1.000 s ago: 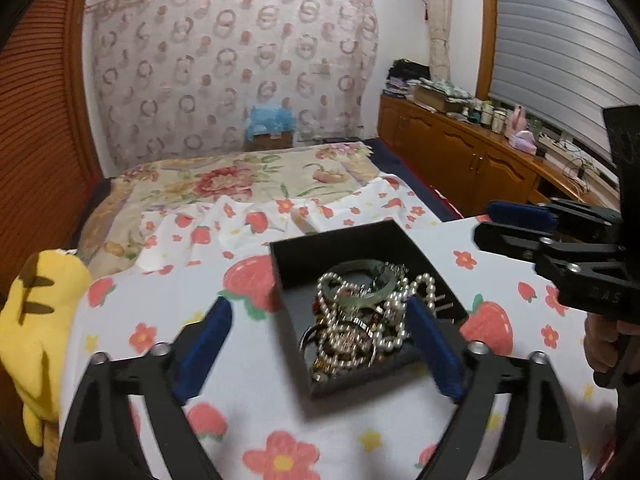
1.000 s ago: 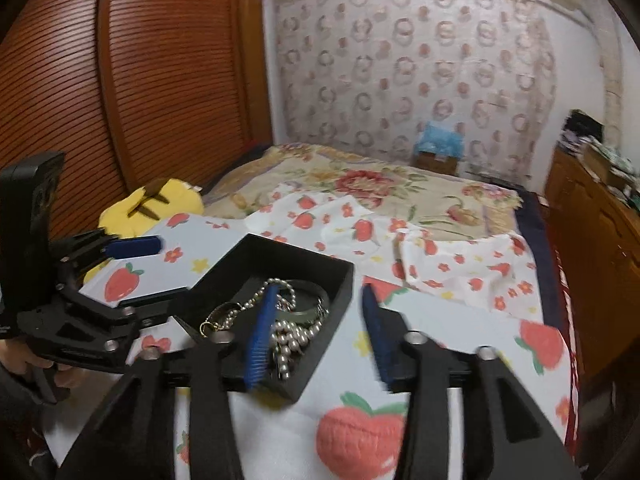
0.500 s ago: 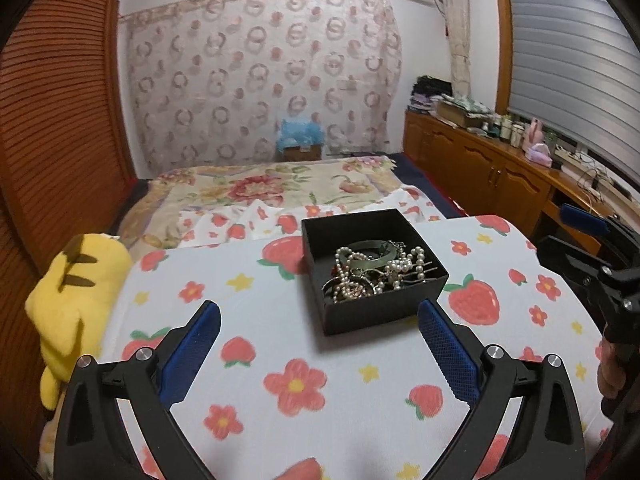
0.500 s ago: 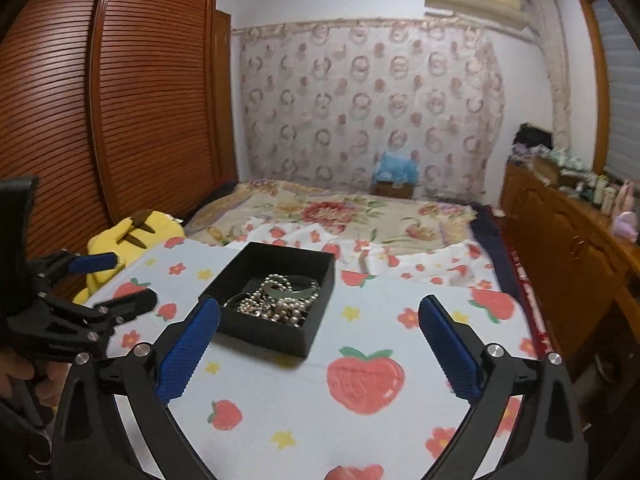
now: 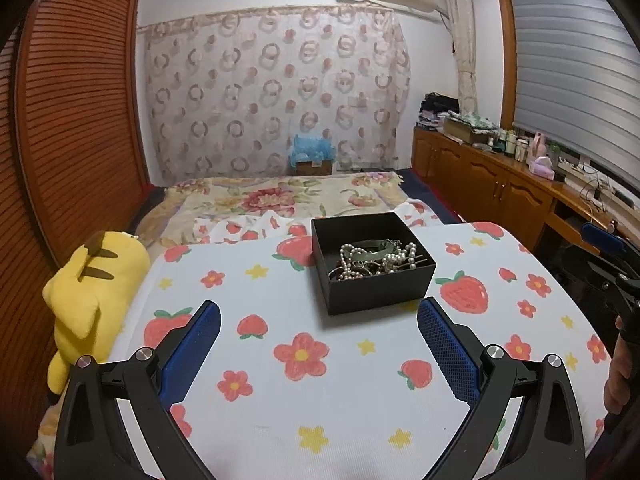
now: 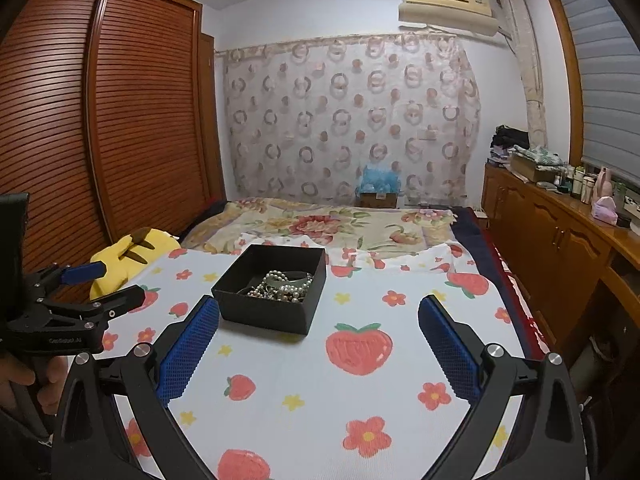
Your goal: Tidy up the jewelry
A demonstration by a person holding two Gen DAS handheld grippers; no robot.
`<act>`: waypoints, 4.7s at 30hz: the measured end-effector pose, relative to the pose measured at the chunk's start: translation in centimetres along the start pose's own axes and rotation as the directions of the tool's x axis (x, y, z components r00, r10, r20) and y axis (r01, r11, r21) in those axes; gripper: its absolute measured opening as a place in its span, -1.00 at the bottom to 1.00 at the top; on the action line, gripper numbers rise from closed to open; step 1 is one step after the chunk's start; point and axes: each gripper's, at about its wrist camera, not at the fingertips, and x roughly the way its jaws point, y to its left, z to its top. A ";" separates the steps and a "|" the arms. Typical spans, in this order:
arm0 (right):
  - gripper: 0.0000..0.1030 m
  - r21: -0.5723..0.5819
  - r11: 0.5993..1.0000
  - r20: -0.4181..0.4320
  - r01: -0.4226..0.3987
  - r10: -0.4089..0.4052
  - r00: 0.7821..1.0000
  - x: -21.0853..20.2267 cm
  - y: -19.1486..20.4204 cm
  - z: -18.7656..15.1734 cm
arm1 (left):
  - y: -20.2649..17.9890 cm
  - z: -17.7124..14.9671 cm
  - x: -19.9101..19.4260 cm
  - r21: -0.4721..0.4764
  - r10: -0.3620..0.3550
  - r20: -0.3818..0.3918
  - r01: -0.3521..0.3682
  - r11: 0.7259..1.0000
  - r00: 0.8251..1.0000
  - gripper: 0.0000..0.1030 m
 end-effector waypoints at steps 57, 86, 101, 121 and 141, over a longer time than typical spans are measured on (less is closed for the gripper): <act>0.95 0.017 0.999 -0.010 0.033 -0.033 0.999 0.5 0.2 -1.1 | -0.2 0.0 -1.1 0.009 0.003 0.022 -0.003 1.000 1.000 0.85; 0.95 0.019 0.999 -0.007 0.033 -0.033 0.999 0.5 0.4 -1.1 | -0.3 -0.2 -1.2 0.011 0.004 0.026 -0.005 1.000 1.000 0.85; 0.95 0.020 0.999 -0.006 0.033 -0.033 0.999 0.5 0.3 -1.2 | -0.4 0.1 -1.2 0.011 0.007 0.023 -0.007 1.000 1.000 0.85; 0.95 0.019 0.999 -0.004 0.032 -0.032 0.999 0.6 0.2 -1.3 | -0.5 0.1 -1.3 0.011 0.006 0.027 -0.007 1.000 1.000 0.85; 0.95 0.021 0.999 -0.004 0.031 -0.031 1.000 0.6 0.2 -1.4 | -0.7 0.5 -1.4 0.004 0.001 0.028 -0.001 1.000 1.000 0.85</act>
